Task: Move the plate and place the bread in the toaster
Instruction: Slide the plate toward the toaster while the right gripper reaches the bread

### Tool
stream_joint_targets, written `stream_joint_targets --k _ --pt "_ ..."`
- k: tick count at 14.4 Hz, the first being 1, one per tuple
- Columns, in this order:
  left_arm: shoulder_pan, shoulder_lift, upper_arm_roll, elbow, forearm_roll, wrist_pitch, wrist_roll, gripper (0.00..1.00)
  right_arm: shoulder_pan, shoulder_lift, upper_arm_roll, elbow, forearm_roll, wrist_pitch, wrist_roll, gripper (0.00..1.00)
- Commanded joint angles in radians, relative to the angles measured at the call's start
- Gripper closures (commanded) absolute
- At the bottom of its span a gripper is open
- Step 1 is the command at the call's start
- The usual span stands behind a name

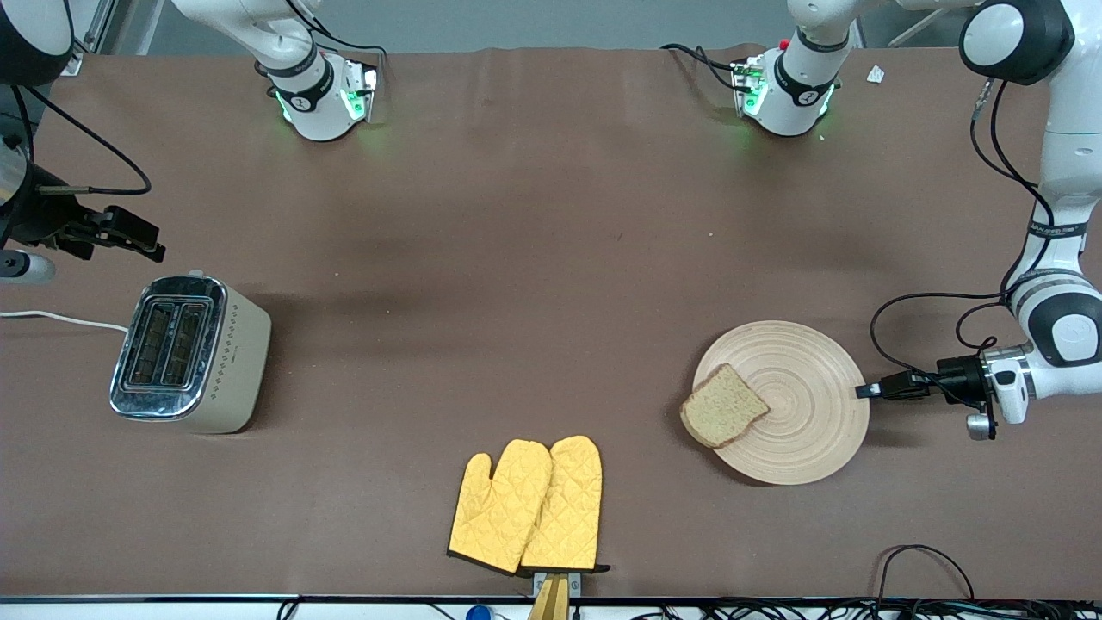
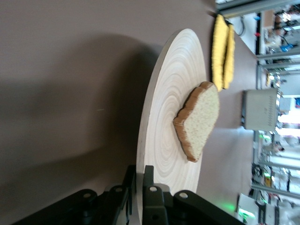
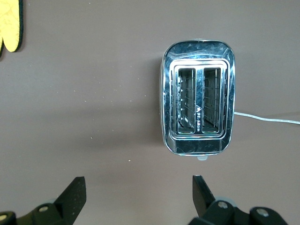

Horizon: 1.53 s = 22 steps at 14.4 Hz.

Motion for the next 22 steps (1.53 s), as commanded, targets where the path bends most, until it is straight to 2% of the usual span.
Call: stream_joint_targets --k 1,4,7,11,15,17,18,22 --pt "0.004 -0.02 -0.086 -0.002 -0.002 -0.047 0.011 1.0 0.015 -0.015 0.001 -0.015 0.006 -0.02 0.001 0.0" --pt "-0.053 -0.011 -0.172 -0.032 -0.002 -0.045 0.01 1.0 0.037 -0.015 -0.001 -0.018 0.043 -0.024 0.011 0.0" --pt "-0.203 -0.018 -0.177 -0.025 -0.016 0.008 -0.022 1.0 0.084 0.048 -0.001 -0.02 0.046 0.002 0.01 0.0" --pt "-0.347 0.017 -0.177 -0.04 -0.165 0.152 -0.032 0.99 0.188 0.177 -0.002 -0.023 0.047 0.159 0.033 0.0" --pt "-0.473 0.037 -0.177 -0.086 -0.324 0.273 -0.033 0.99 0.326 0.28 -0.002 -0.089 0.047 0.394 0.256 0.0" --pt "-0.501 0.055 -0.176 -0.104 -0.354 0.319 -0.026 0.99 0.331 0.315 0.001 -0.136 0.052 0.523 0.261 0.0" --pt "-0.515 0.058 -0.176 -0.112 -0.358 0.335 -0.026 0.99 0.337 0.338 0.001 -0.149 0.081 0.576 0.261 0.0" --pt "-0.536 0.077 -0.176 -0.118 -0.364 0.37 -0.027 0.97 0.345 0.432 0.008 -0.16 0.158 0.716 0.261 0.0"
